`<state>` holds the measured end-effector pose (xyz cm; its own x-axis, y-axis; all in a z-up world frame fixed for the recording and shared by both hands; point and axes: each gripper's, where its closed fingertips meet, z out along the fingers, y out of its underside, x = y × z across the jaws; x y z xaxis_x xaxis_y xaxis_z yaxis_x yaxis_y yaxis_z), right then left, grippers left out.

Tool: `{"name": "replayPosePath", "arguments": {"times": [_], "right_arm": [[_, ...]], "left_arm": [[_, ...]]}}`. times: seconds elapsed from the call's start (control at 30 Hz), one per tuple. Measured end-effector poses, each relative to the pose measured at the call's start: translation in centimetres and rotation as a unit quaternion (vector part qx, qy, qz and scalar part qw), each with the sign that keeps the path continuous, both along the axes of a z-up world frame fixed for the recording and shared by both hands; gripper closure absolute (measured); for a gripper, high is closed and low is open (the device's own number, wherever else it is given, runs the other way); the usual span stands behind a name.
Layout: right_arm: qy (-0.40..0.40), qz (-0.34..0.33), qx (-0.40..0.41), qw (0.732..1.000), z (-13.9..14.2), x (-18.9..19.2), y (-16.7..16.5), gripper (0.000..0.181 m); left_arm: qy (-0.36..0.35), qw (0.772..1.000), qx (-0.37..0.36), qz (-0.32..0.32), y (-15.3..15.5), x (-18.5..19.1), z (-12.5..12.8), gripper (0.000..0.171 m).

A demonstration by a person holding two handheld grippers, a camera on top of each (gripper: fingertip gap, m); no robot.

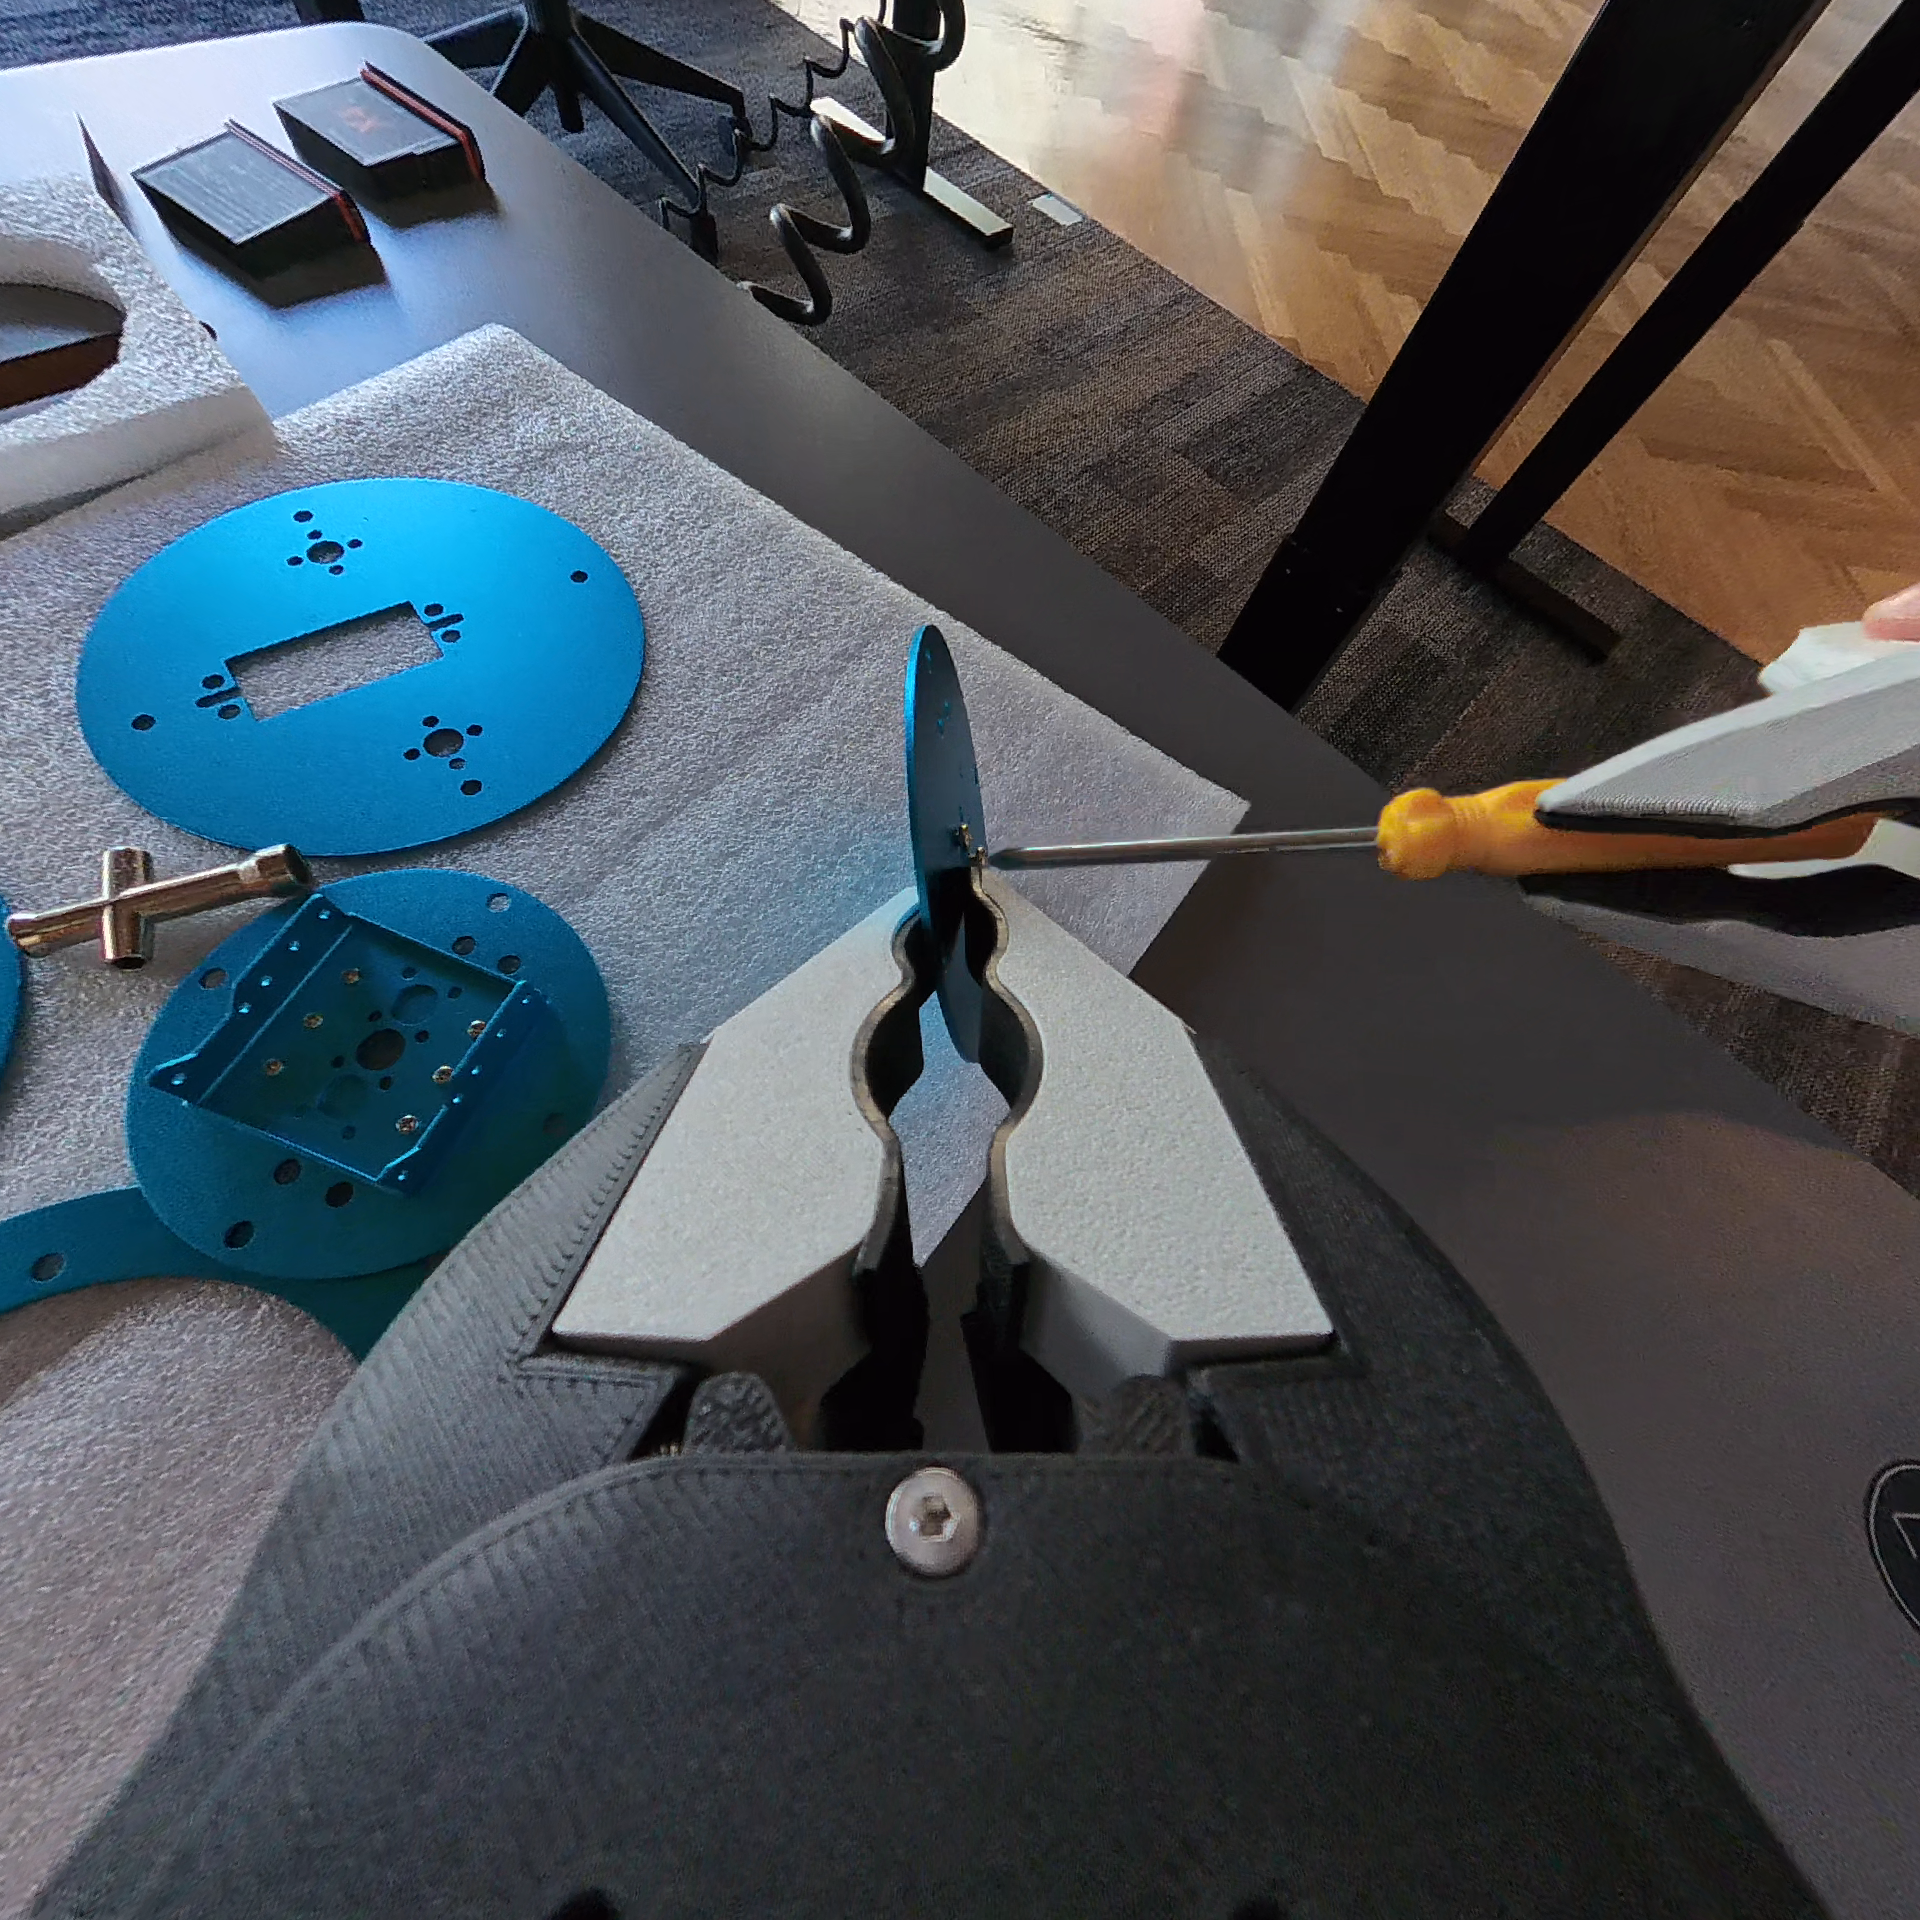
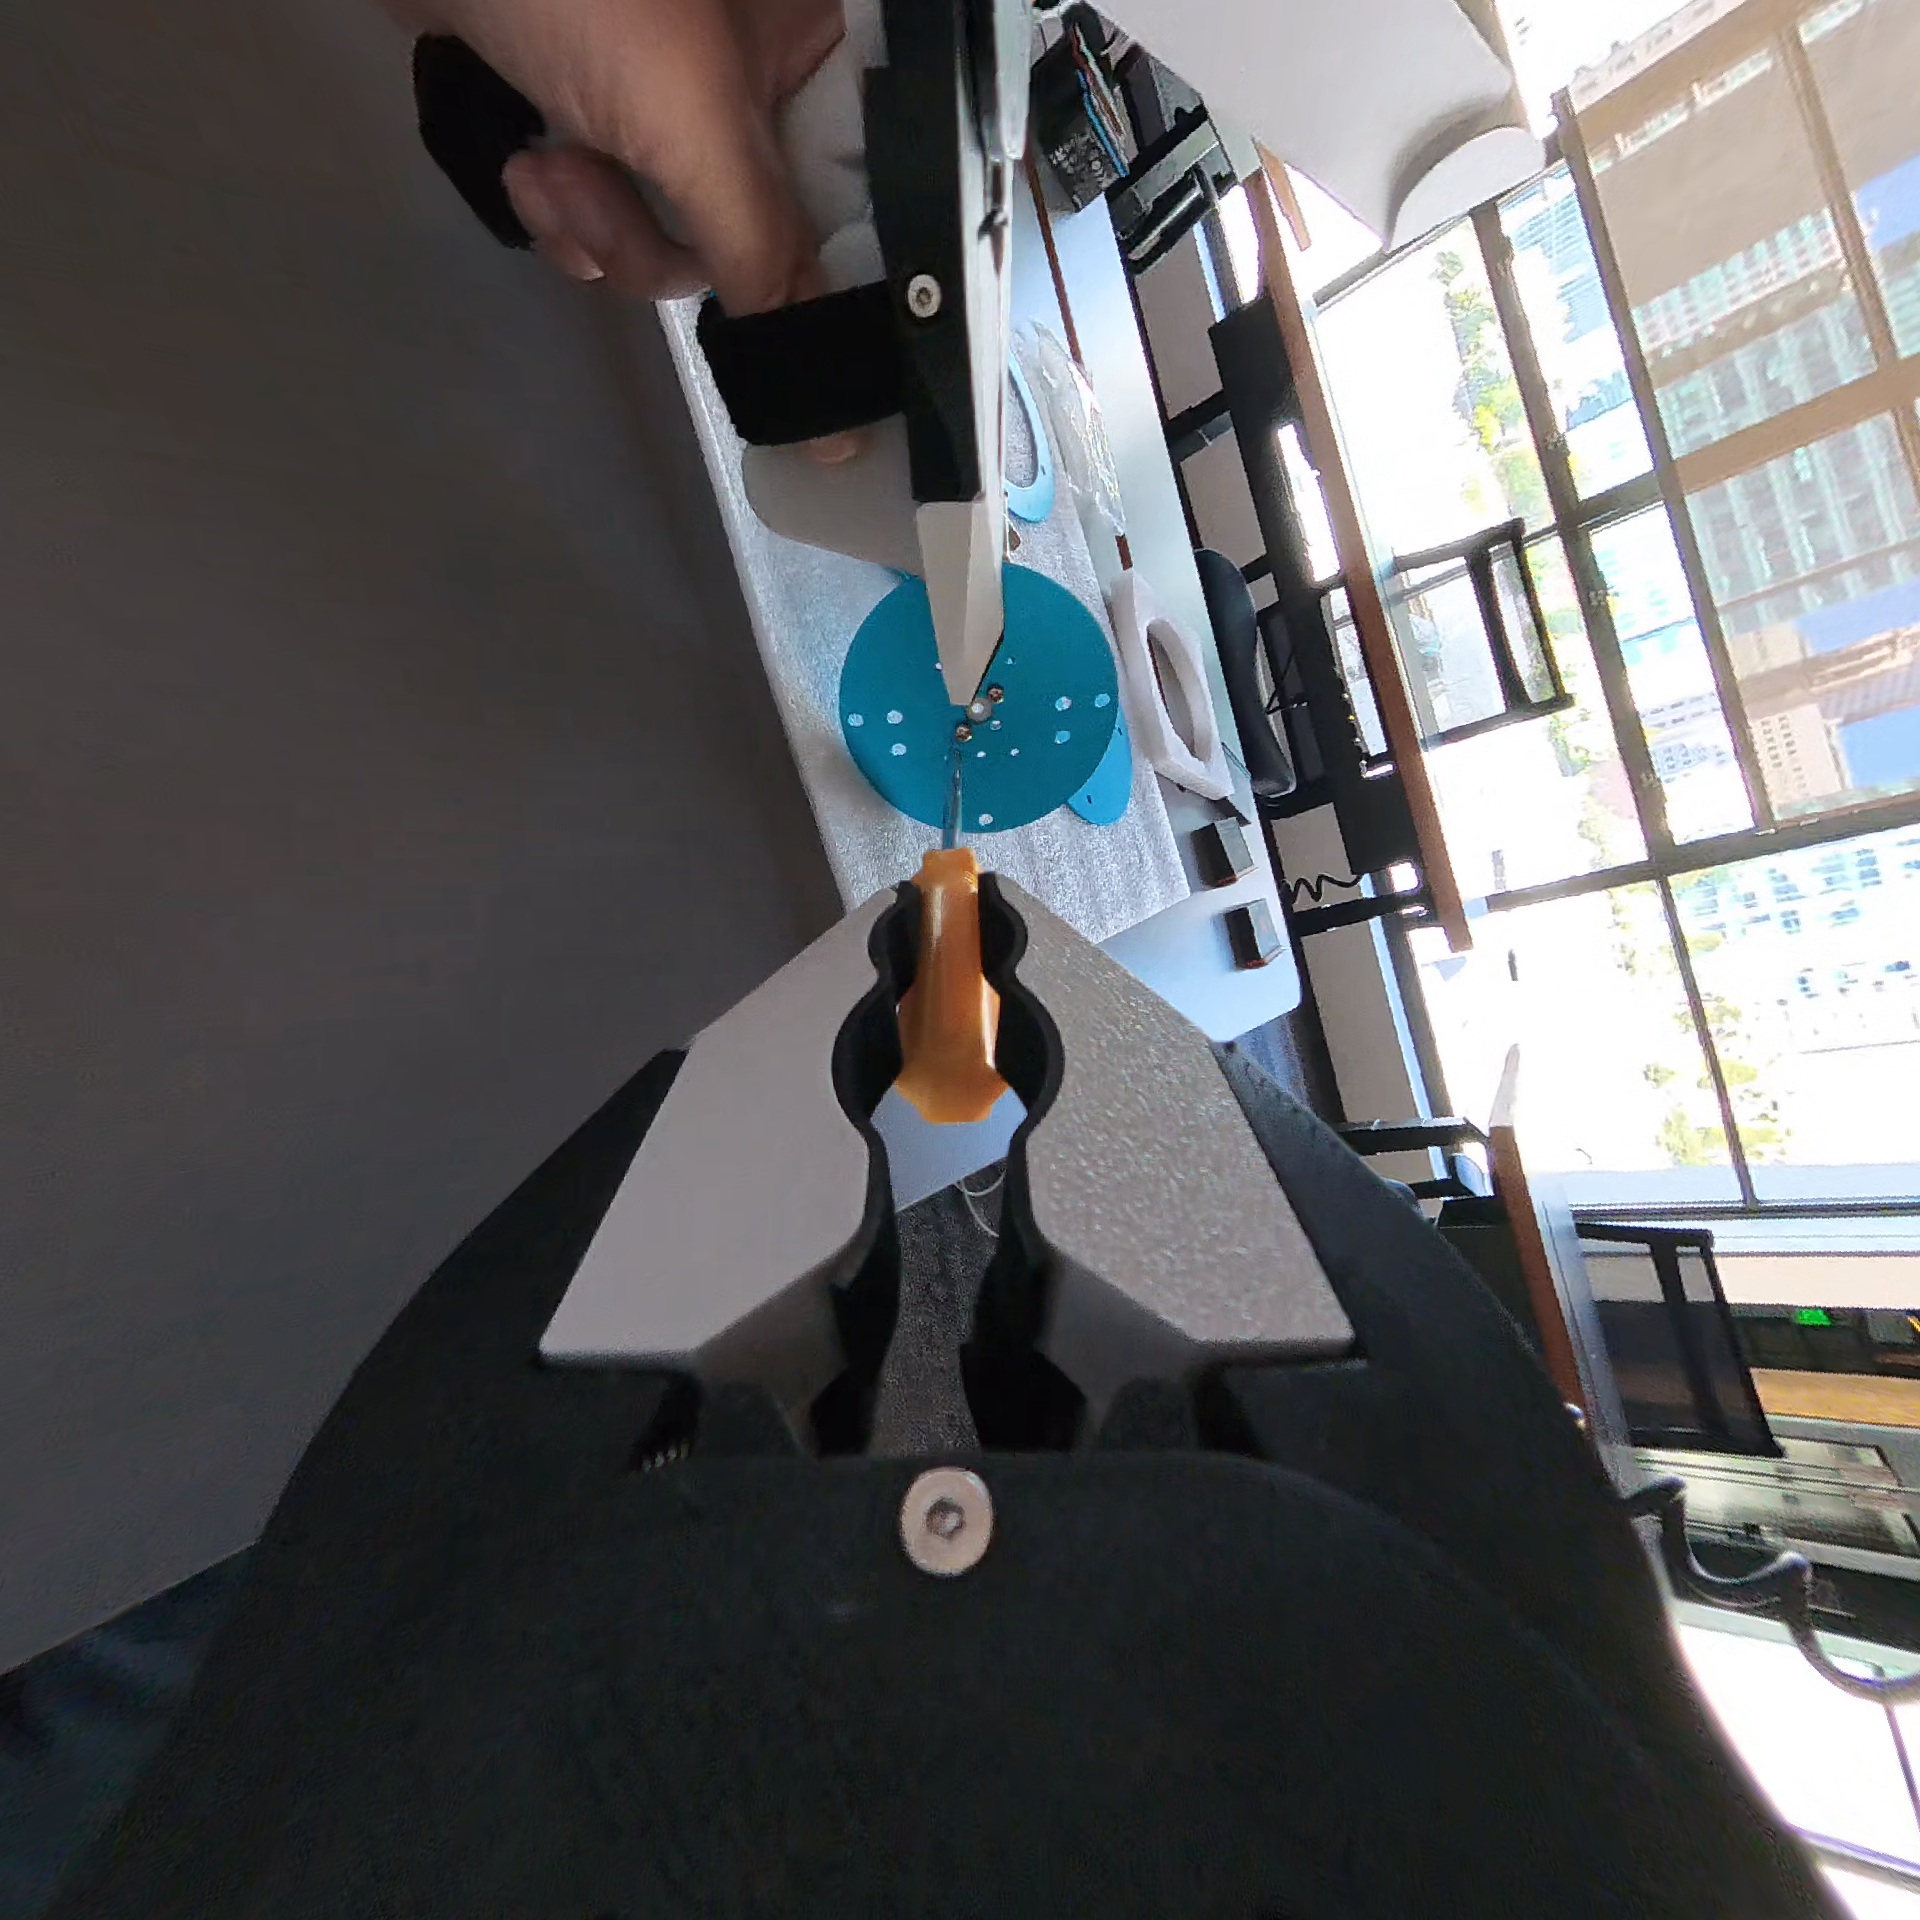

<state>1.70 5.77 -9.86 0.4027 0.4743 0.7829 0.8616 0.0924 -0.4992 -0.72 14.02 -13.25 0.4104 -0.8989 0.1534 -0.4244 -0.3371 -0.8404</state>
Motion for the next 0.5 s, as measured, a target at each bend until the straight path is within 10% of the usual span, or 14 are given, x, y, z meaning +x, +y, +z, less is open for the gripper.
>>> {"name": "replayPosePath", "arguments": {"times": [0.5], "right_arm": [[-0.033, 0.012, 0.020, 0.999, 0.16, -0.14, 0.15, 0.171]], "left_arm": [[-0.003, 1.000, -0.001, -0.005, -0.02, 0.04, 0.02, 0.169]]}}
